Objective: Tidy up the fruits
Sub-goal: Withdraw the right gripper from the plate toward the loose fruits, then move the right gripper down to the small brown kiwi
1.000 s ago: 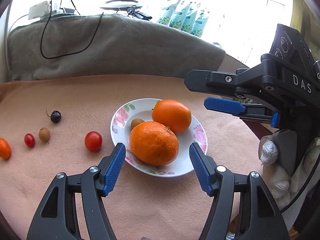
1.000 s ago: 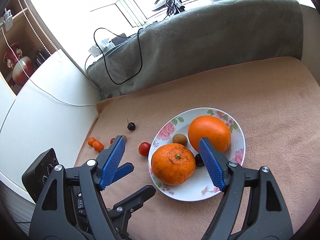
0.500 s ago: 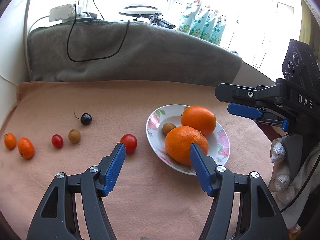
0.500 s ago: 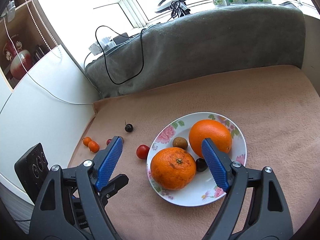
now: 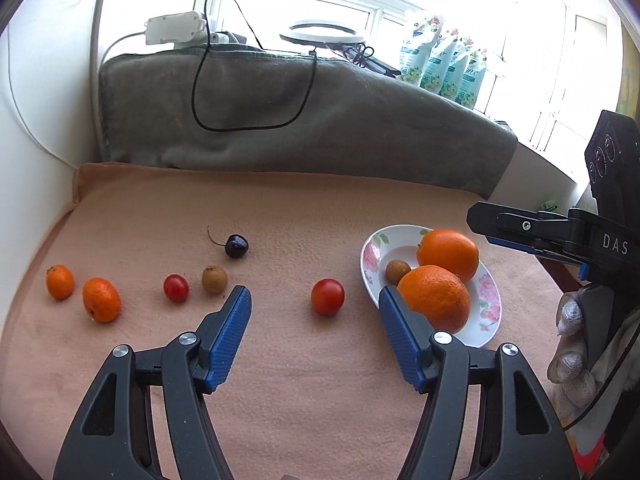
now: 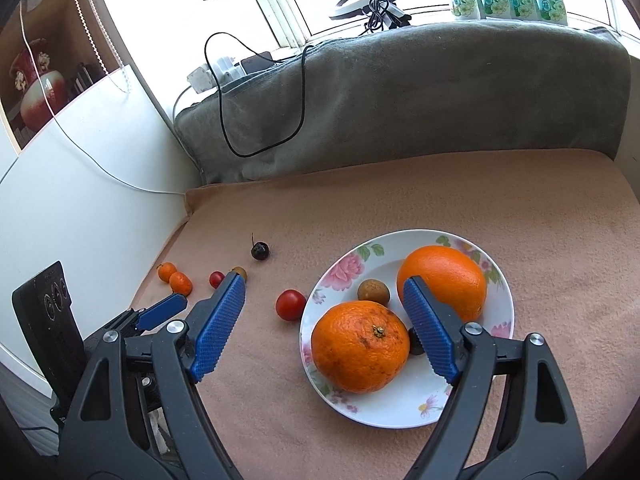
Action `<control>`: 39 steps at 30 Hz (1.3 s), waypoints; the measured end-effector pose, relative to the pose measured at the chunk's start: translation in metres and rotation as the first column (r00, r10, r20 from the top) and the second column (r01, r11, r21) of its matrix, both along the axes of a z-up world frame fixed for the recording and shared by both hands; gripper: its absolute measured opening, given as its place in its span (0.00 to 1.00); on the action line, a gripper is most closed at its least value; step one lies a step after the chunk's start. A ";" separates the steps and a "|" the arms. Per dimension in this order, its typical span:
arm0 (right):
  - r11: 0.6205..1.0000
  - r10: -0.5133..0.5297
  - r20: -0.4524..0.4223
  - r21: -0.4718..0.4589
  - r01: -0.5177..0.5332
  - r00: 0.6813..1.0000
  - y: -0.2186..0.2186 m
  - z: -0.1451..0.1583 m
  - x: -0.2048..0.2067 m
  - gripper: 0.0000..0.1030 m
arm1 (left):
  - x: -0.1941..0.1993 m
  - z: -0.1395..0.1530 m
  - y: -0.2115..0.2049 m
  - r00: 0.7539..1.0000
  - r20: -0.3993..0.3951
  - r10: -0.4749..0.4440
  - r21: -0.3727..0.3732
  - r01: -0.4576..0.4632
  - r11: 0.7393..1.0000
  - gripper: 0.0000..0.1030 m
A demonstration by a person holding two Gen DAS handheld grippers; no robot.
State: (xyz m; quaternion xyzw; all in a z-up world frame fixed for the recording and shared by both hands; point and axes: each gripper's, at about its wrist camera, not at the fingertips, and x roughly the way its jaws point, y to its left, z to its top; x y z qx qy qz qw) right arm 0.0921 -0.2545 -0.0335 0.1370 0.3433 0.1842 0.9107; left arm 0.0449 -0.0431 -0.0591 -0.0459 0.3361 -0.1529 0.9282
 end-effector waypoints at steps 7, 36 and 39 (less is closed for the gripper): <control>1.000 0.027 -0.015 0.003 -0.027 1.000 0.011 -0.001 0.007 0.81 | 0.001 -0.003 0.024 0.998 -0.001 0.061 0.001 -0.061 0.998 0.64; 0.973 0.217 -0.038 -0.075 -0.219 0.975 0.108 -0.012 0.032 0.81 | 0.002 -0.021 0.138 0.957 -0.028 0.287 0.004 -0.287 0.958 0.64; 0.972 0.225 -0.066 -0.054 -0.229 0.972 0.113 -0.016 0.039 0.77 | 0.003 -0.024 0.147 0.953 -0.036 0.302 0.003 -0.302 0.953 0.64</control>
